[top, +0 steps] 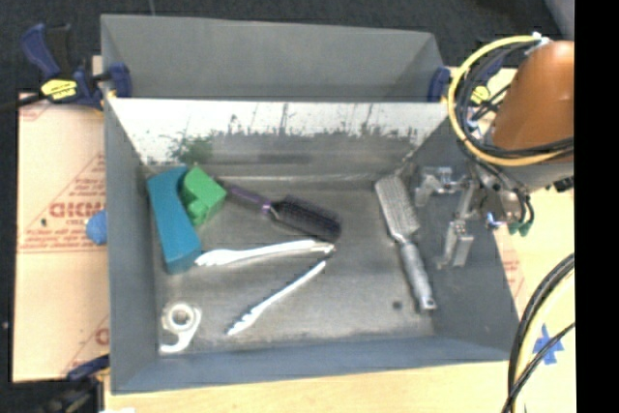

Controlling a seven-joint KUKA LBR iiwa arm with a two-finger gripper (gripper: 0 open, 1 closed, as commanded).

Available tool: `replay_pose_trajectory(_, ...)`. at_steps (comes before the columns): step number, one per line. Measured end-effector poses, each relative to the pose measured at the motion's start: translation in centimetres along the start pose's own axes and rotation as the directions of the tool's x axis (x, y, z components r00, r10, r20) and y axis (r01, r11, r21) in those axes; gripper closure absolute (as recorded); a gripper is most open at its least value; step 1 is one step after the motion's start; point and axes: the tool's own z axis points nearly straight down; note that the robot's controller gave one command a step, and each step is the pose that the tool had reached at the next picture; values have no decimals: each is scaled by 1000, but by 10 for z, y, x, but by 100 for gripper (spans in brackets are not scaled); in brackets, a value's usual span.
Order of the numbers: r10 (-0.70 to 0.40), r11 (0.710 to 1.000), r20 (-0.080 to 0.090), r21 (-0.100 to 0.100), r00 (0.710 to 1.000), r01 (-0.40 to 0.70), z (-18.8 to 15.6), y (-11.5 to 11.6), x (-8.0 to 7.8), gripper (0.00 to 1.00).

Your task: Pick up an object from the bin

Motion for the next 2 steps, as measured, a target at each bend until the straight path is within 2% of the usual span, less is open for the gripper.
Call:
replay_pose_trajectory(1, -5, 1000, 8, 2, 1000, 5, -5, 1, -2, 0)
replay_pose_trajectory(2, -49, 999, 11, 1, 999, 48, 126, 139, -41, 0)
